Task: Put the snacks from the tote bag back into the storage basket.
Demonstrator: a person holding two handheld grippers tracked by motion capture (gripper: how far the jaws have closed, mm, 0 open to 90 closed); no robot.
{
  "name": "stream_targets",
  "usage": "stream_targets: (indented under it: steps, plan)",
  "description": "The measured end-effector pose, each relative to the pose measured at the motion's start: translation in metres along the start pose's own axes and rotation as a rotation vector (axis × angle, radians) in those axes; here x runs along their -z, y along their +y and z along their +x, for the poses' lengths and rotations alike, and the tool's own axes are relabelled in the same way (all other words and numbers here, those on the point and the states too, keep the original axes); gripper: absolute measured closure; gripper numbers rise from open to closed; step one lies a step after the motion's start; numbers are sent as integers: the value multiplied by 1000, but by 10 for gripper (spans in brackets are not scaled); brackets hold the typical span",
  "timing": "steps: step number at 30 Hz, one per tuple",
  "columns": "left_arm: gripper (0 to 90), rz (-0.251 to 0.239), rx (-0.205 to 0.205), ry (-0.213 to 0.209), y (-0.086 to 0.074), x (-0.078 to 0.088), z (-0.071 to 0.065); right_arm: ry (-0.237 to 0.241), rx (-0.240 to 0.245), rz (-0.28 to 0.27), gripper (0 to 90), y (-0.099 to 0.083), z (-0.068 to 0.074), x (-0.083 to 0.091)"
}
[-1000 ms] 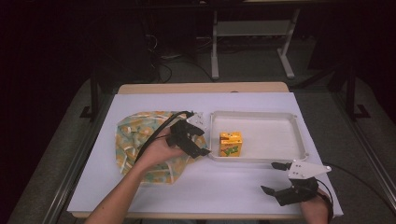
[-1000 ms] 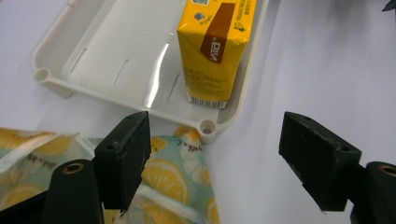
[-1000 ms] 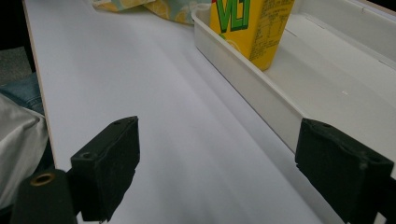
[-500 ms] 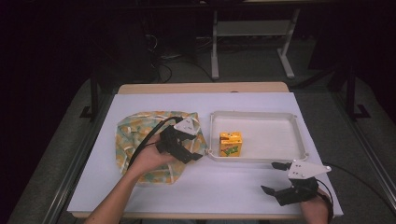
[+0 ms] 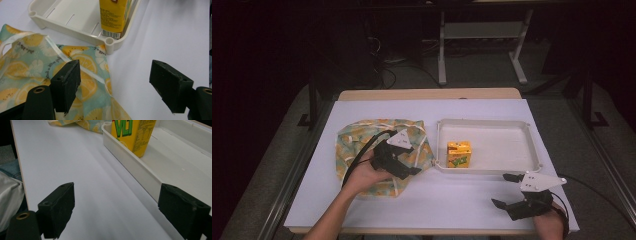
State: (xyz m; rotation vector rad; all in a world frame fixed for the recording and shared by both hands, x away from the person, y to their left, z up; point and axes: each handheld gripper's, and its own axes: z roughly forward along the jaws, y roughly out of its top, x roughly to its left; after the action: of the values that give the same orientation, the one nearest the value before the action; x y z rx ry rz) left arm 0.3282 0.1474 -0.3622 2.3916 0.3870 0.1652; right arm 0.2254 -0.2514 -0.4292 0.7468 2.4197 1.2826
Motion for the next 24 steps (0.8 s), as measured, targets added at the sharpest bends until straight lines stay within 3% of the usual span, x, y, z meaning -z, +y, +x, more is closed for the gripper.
stream_targets:
  steps: [10, 15, 17, 24]
  plan:
    - [239, -14, 36, 17, -19, 7, -3, -2, 0, 1, 134, 0, 0, 0]
    - [240, -50, 57, 13, -27, 11, -5, 0, -1, 1, 135, 0, 0, -1]
    - [240, -37, 49, 23, -30, 13, -6, 2, -2, 1, 134, 0, 0, -1]
    - [239, -44, 77, 34, -40, 17, -9, 3, -2, 5, 134, 0, 0, -2]
